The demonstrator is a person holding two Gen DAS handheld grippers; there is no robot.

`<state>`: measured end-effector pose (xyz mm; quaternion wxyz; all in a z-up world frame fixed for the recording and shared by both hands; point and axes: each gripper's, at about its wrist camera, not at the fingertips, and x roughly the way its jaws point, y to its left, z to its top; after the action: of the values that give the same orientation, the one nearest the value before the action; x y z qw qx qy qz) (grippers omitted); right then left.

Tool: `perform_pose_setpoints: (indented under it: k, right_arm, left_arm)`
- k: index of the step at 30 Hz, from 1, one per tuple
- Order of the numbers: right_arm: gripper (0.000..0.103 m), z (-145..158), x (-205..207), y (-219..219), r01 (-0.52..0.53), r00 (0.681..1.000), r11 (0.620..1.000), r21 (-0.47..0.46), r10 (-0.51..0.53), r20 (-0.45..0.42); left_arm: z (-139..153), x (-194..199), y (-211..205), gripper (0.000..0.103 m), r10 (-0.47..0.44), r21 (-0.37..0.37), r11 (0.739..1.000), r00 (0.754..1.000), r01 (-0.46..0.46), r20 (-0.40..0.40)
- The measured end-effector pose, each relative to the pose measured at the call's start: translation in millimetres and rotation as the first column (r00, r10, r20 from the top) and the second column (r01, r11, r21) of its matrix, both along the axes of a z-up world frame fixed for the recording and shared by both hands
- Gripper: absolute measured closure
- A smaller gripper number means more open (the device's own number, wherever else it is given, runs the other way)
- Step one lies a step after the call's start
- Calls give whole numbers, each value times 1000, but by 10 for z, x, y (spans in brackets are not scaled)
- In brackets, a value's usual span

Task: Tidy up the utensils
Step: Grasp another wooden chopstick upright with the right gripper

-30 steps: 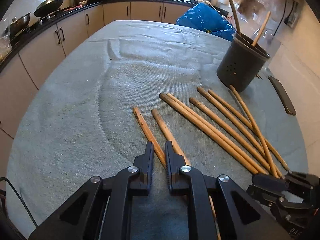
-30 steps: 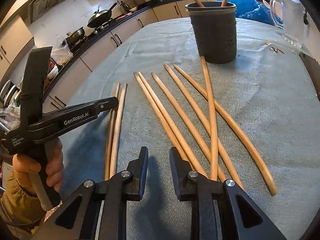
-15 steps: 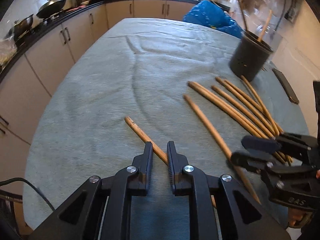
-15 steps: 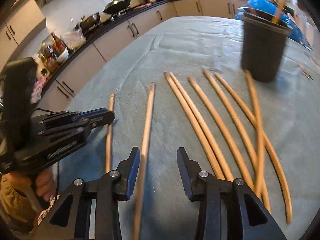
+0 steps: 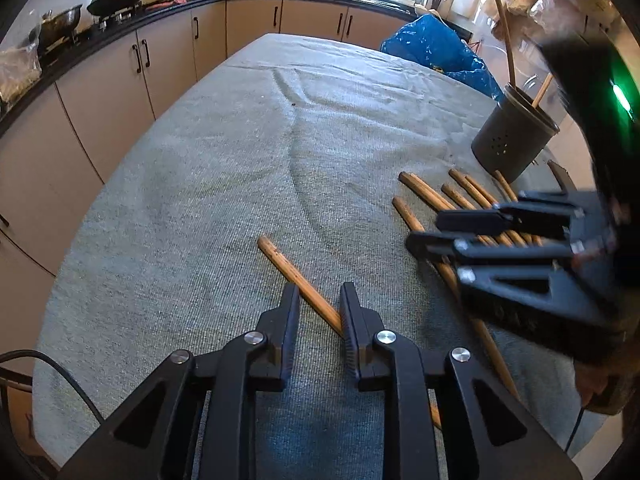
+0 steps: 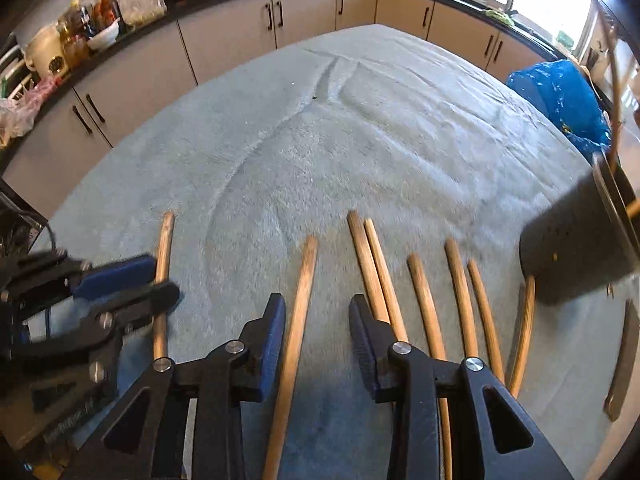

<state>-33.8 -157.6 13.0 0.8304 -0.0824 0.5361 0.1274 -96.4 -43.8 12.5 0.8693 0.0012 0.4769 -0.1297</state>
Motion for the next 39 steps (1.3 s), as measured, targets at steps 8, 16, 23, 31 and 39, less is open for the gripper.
perform_pose_setpoints:
  k: [8,16,23,31,39]
  right_arm:
    - [96,18,133,-123,70,998,991,113,-69,-12]
    - [96,360,-234,-421,108,984,962,250,-140,114]
    - [96,306,-471,-542,115,981,965,237,-147,123]
    - [96,263,-663,-727,137,977,950,281,-177,122]
    - [96,407,-867,-1033,144,964,934,326,-206,166]
  left_arm:
    - [117,-55,153,103,25,-96,995,999,-22,36]
    - [328,-159,203,103,38,-135,990,997,-28,73]
    - [116,27,121,39,93,-73,992,989,-102,-115]
    - [5,251,-366,66,67,149,987,995,-55,-75]
    - [155,189,-458,97,-21,17,1000,999,21,-24]
